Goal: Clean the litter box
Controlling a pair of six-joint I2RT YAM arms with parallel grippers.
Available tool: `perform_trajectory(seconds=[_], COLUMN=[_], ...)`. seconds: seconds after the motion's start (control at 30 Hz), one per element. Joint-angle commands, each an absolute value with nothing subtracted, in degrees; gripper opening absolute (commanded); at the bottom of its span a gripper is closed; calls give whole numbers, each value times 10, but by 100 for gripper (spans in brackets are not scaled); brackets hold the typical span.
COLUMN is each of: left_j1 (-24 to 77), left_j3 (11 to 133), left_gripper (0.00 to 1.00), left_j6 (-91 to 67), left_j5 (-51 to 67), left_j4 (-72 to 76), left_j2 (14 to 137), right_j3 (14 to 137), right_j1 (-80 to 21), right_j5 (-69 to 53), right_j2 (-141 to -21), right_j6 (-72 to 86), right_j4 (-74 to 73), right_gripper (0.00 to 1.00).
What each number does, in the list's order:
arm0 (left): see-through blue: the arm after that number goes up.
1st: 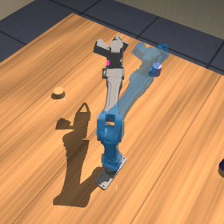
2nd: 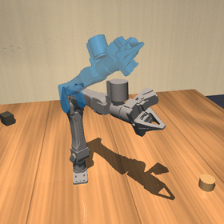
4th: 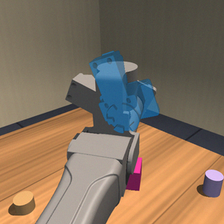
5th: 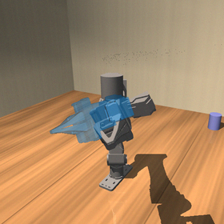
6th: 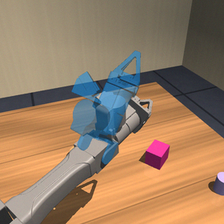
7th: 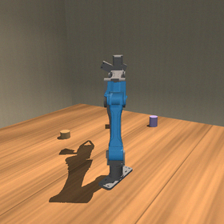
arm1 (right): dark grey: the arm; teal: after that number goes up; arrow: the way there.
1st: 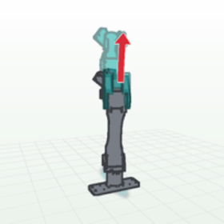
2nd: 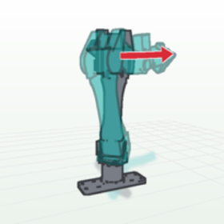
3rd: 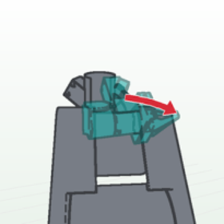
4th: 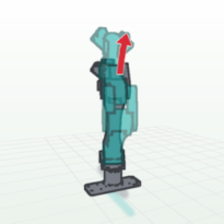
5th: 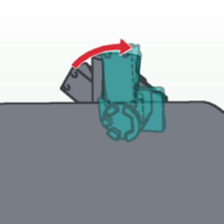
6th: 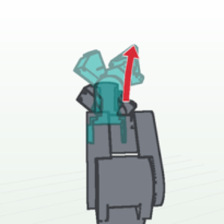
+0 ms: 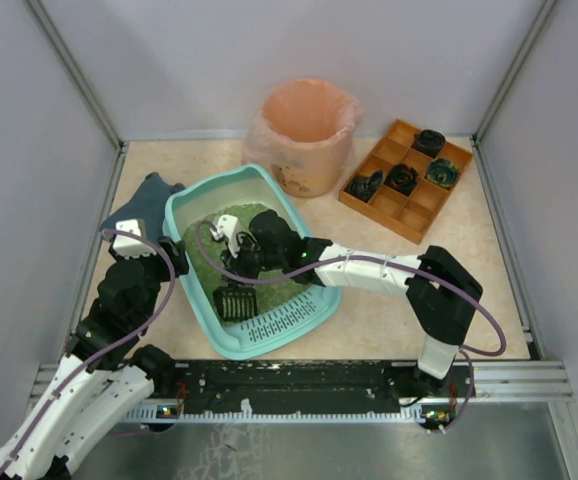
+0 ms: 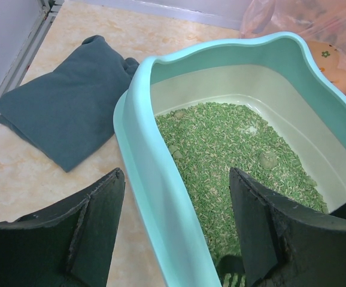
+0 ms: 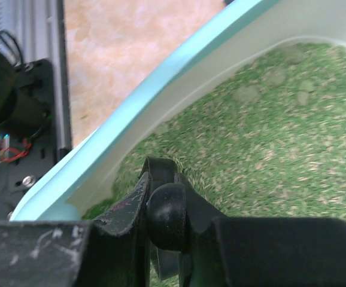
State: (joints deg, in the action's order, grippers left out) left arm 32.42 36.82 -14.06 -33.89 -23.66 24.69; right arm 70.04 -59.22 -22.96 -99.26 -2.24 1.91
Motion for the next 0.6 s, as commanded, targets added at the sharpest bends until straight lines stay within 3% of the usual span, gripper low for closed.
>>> perform_trajectory(seconds=[0.0, 0.4, 0.57], left_j1=[323, 323, 323], left_j3=[373, 374, 374], left_gripper=[76, 76, 76], left_j6=[-136, -138, -139], left_j5=[-344, -343, -343], left_j4=[-241, -243, -245], left_j2=[246, 246, 244], right_j3=[718, 836, 856], right_j1=[-585, -570, -537], right_j5=[-89, 143, 165], right_j2=[-1000, -1082, -1068], right_j6=[-62, -122, -133], right_j4=[125, 105, 94], right_gripper=[0, 0, 0])
